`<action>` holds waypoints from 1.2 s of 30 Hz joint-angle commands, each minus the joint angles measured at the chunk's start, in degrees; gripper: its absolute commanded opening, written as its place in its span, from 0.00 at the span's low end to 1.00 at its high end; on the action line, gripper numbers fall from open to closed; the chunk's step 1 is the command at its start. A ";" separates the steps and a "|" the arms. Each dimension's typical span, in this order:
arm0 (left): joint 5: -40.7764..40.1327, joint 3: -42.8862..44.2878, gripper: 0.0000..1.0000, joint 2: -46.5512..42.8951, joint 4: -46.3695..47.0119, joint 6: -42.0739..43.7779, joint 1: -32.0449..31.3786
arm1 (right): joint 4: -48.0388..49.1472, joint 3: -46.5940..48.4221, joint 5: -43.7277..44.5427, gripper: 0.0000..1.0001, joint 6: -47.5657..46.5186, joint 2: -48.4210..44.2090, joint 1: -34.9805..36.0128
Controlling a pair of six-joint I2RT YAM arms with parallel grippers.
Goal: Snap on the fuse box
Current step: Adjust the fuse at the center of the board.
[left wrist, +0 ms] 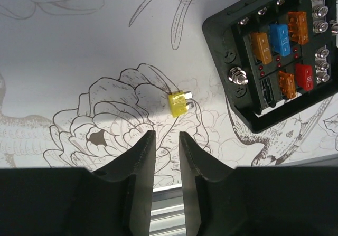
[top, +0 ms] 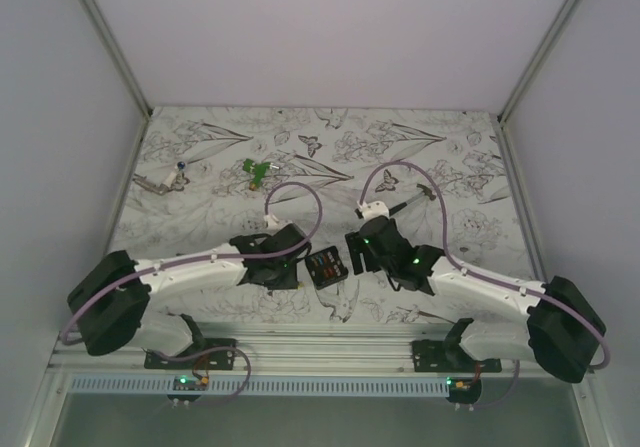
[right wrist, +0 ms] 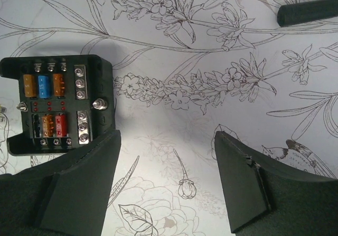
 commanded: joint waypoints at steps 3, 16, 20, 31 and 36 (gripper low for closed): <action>-5.24 5.10 0.26 7.54 -6.16 0.67 -3.15 | 4.01 -1.94 -1.39 0.79 -0.65 -2.45 -1.98; -8.00 7.68 0.27 12.85 -9.84 1.95 -2.27 | 8.43 -4.37 -9.53 0.85 -3.82 -3.68 -3.38; -9.12 7.08 0.28 12.04 -10.02 3.59 0.85 | 8.89 -3.78 -15.09 0.87 -5.71 -1.58 -3.32; -8.05 6.96 0.39 8.54 -9.42 6.15 4.60 | 9.04 -3.26 -23.58 0.87 -6.56 1.63 -2.03; -6.08 5.67 0.41 5.01 -9.17 4.15 4.47 | 10.18 -2.67 -24.31 0.85 -5.76 4.08 -1.10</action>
